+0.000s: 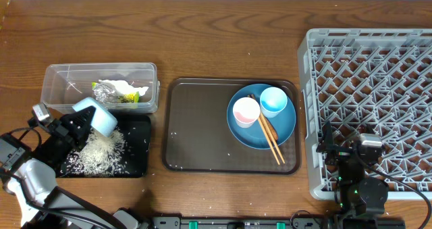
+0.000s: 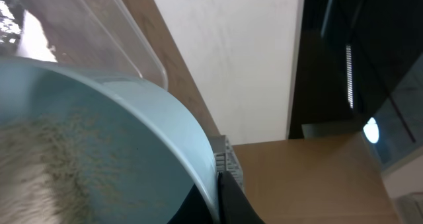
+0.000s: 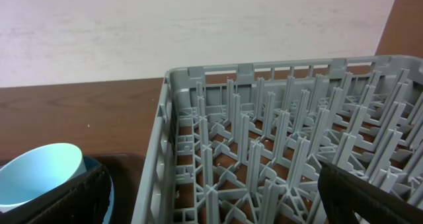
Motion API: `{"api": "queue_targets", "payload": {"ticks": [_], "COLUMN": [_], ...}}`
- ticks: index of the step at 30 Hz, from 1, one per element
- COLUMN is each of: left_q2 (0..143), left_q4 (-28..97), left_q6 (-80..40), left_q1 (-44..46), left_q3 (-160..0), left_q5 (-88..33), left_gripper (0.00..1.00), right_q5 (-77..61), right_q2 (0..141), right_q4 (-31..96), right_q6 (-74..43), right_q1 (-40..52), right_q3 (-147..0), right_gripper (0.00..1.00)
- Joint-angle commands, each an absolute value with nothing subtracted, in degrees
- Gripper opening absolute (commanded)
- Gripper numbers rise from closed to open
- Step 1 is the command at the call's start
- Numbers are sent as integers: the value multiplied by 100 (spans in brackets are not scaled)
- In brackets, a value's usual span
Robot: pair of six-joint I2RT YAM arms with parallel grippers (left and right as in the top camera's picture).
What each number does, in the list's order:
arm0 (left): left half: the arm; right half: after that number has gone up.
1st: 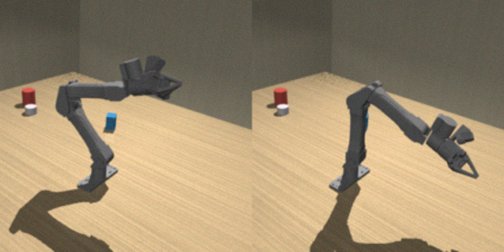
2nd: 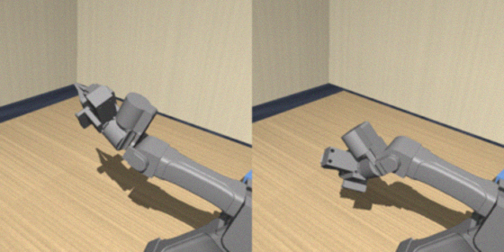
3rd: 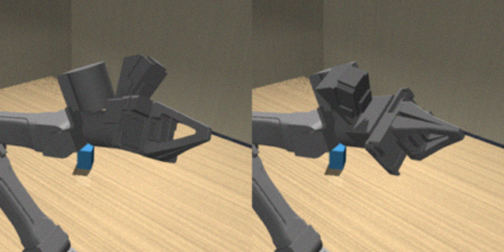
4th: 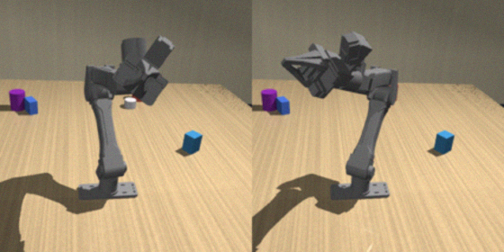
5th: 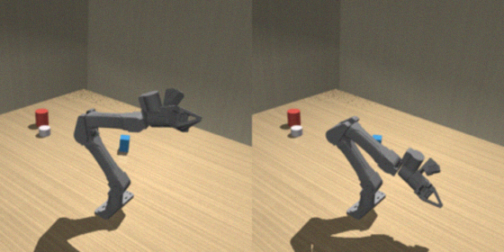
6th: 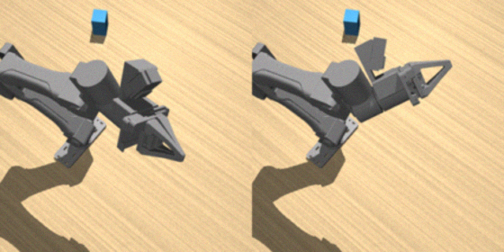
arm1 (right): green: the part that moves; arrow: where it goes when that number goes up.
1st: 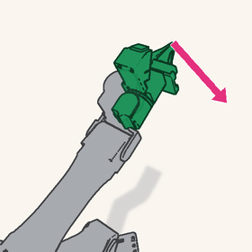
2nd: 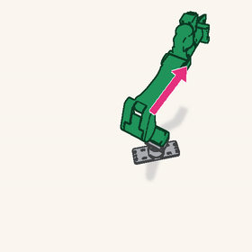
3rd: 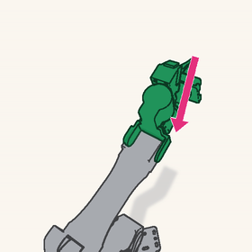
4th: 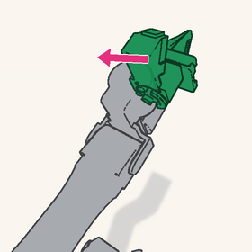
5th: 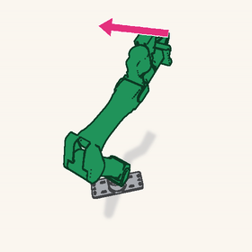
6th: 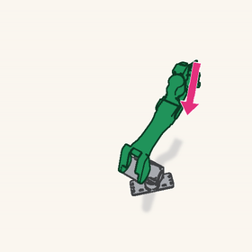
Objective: Sort waste into correct bins and load items into the dishwasher rack
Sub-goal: 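Lift the plate left and tip the rice onto the black tray, then hold the light-blue plate tilted over the black tray to empty it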
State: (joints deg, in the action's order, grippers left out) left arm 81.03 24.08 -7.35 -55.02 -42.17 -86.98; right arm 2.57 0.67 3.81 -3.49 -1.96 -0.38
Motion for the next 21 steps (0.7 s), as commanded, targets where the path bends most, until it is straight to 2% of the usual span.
{"api": "queue_targets", "payload": {"ticks": [1,17,21], "left_q2": [8134,8132,8112], "left_q4": [2497,3415,3616], "left_q6": [-578,-340,95], "left_q1": [-5533,-5946,-5988], "left_q3": [-4206,-4206,-4206], "left_q5": [-9011,-9013,-9008], "left_gripper": [6,6,6], "right_q5": [298,296,298], "right_q2": [27,27,27], "right_q4": [399,399,399], "right_q6": [-403,-403,-403], "right_q1": [-78,-78,-78], "right_q3": [-30,-32,-32], "right_gripper": [99,99,99]}}
